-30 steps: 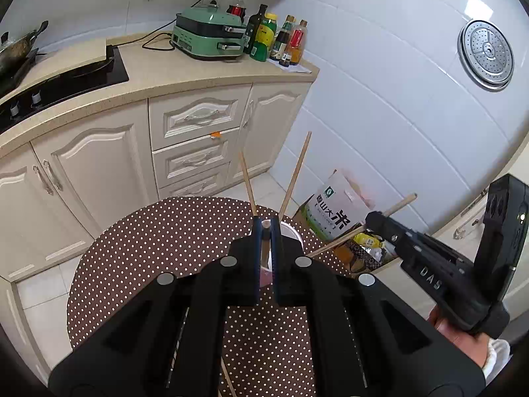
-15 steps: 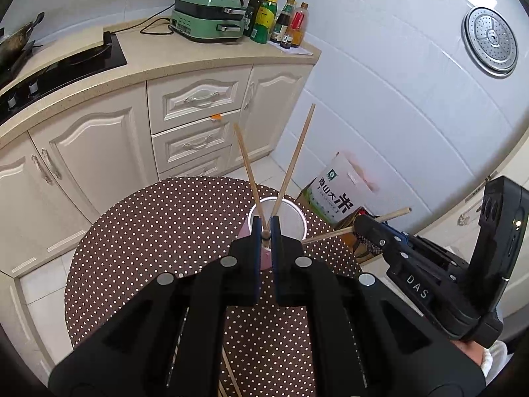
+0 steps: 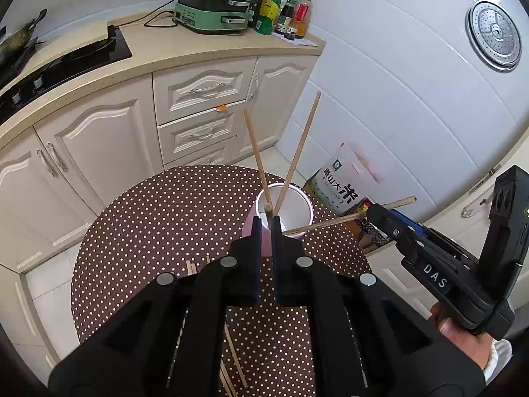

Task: Organize utensils
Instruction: 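Open the right gripper over the cup while the left gripper releases its chopstick, then lower the right gripper onto a remaining chopstick and close while the left gripper grasps another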

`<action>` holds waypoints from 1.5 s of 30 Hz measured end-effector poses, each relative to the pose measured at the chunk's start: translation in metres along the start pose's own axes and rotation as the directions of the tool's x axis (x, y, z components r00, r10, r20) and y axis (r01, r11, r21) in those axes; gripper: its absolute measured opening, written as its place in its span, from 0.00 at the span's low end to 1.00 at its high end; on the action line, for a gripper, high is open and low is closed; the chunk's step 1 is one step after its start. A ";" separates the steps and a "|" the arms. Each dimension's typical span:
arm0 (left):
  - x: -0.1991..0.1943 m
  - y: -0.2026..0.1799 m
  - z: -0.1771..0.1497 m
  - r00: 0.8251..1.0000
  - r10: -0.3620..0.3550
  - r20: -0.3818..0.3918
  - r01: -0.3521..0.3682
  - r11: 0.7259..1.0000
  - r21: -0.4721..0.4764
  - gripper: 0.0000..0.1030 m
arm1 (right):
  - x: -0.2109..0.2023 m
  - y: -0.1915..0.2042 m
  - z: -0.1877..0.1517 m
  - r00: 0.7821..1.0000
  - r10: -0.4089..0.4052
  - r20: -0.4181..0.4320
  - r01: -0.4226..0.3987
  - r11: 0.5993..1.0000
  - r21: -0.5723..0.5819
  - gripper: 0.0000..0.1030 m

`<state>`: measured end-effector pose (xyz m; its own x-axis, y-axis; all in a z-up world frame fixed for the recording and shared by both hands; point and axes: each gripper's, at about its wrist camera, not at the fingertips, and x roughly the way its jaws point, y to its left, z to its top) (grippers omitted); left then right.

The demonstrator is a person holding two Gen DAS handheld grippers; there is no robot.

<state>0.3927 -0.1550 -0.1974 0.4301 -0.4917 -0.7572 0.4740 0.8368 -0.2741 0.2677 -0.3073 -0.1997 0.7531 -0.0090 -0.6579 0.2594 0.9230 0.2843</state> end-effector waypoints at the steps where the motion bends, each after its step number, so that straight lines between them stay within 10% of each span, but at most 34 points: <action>1: -0.002 0.001 -0.001 1.000 0.002 0.002 -0.002 1.000 -0.002 0.06 | -0.002 0.001 -0.001 1.000 0.000 0.003 0.000 1.000 0.001 0.24; 8: -0.017 0.006 -0.013 1.000 0.029 0.010 -0.029 1.000 0.002 0.12 | -0.019 0.006 -0.009 1.000 0.003 0.026 -0.003 1.000 0.008 0.34; 11: -0.028 0.013 -0.024 0.998 0.050 0.039 -0.050 0.999 -0.012 0.56 | -0.026 0.011 -0.015 1.000 0.006 0.029 -0.006 1.000 0.009 0.35; 28: -0.041 0.102 -0.098 0.989 0.138 -0.057 -0.146 0.970 -0.193 0.56 | -0.015 0.056 -0.076 0.992 0.056 -0.109 -0.065 0.994 -0.084 0.35; 45: 0.058 0.130 -0.144 0.939 0.169 -0.298 -0.231 0.956 -0.184 0.56 | 0.058 0.078 -0.104 0.946 0.065 -0.317 -0.123 0.979 -0.165 0.35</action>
<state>0.3687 -0.0403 -0.3626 0.2550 -0.2481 -0.9346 0.2127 0.9572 -0.1961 0.2693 -0.1957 -0.2881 0.5380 0.1737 -0.8249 0.0617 0.9678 0.2440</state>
